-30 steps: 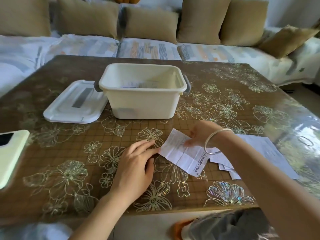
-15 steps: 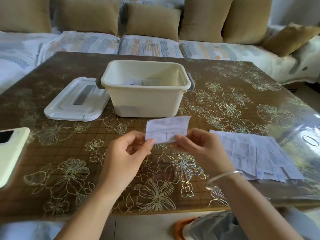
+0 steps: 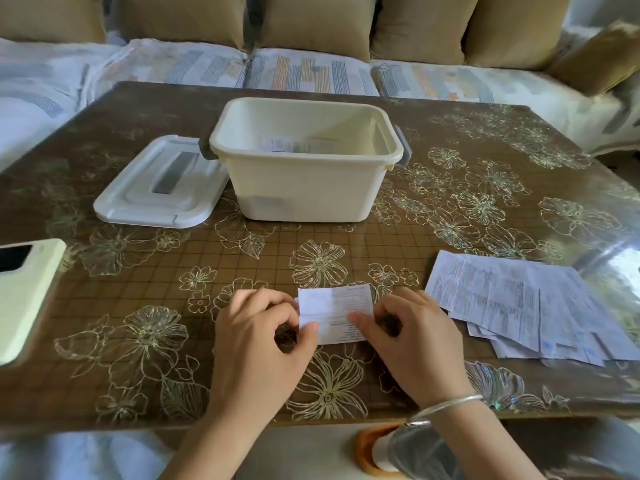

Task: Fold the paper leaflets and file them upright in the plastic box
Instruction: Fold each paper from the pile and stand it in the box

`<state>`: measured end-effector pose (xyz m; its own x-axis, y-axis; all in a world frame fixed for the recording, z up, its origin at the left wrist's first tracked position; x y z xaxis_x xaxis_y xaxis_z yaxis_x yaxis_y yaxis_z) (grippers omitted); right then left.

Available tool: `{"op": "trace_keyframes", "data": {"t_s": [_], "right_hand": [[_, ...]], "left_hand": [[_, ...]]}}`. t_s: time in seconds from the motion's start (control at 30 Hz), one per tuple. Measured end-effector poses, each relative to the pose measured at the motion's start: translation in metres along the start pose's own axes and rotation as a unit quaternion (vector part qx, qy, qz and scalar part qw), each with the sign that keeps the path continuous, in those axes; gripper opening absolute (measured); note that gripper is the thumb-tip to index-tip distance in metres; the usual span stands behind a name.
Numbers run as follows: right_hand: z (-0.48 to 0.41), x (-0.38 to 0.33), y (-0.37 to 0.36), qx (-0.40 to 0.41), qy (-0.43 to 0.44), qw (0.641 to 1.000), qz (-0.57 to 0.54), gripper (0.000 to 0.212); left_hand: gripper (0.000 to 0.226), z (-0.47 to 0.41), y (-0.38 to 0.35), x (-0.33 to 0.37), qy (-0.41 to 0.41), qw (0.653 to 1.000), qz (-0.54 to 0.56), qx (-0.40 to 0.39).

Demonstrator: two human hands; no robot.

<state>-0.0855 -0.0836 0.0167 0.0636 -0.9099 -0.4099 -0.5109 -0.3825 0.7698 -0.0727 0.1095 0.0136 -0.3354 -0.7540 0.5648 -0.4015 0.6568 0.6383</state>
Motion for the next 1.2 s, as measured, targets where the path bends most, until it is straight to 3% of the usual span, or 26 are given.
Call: {"op": "trace_keyframes", "data": {"t_s": [0.23, 0.3, 0.37, 0.43, 0.53, 0.63, 0.8, 0.93, 1.07, 1.2], "right_hand": [[0.001, -0.003, -0.001, -0.01, 0.003, 1.0, 0.02, 0.036], [0.001, -0.003, -0.001, -0.008, 0.001, 1.0, 0.024, 0.035], [0.001, -0.001, -0.001, -0.014, -0.009, 1.0, 0.02, 0.034], [0.0, 0.003, -0.002, -0.025, -0.03, 0.999, 0.009, 0.036], [-0.001, 0.003, -0.003, -0.024, -0.031, 0.999, -0.007, 0.043], [-0.002, -0.008, 0.001, -0.02, 0.031, 0.999, -0.022, 0.034], [0.0, -0.029, 0.004, -0.079, 0.199, 0.976, -0.041, 0.037], [0.0, -0.035, 0.003, -0.078, 0.268, 0.96, -0.025, 0.026], [0.0, -0.041, 0.01, -0.044, 0.258, 0.963, -0.062, 0.016], [-0.001, -0.036, 0.015, -0.032, 0.184, 0.977, -0.106, 0.016]], "left_hand": [[0.021, 0.0, -0.004, 0.0, 0.005, 0.999, -0.045, -0.012], [0.038, 0.001, -0.002, 0.001, 0.014, 0.999, -0.041, -0.009], [0.072, 0.001, -0.001, 0.003, 0.021, 0.999, -0.024, -0.01], [0.08, 0.001, 0.0, 0.012, -0.003, 1.0, -0.027, -0.012], [0.054, 0.002, -0.003, 0.029, -0.09, 0.994, -0.055, -0.018], [0.027, 0.006, -0.007, 0.036, -0.149, 0.987, -0.054, -0.02], [0.025, 0.007, -0.01, 0.034, -0.159, 0.986, -0.035, -0.031], [0.022, 0.004, -0.008, 0.03, -0.125, 0.991, 0.003, -0.043], [0.034, 0.004, -0.008, 0.027, -0.111, 0.992, 0.013, -0.053], [0.021, 0.005, 0.002, 0.028, -0.105, 0.993, 0.042, -0.013]]}}
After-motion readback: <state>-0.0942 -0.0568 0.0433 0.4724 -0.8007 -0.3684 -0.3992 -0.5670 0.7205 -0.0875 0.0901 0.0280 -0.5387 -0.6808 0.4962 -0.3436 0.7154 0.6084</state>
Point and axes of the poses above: each hand's wrist, its own z-axis away from the middle knuckle, its own y-axis out of the back of the hand, x = y × z, the point moved 10 cm from there along -z, towards the middle knuckle, and after that the axes turned 10 degrees about x, right-handed, at the moved point
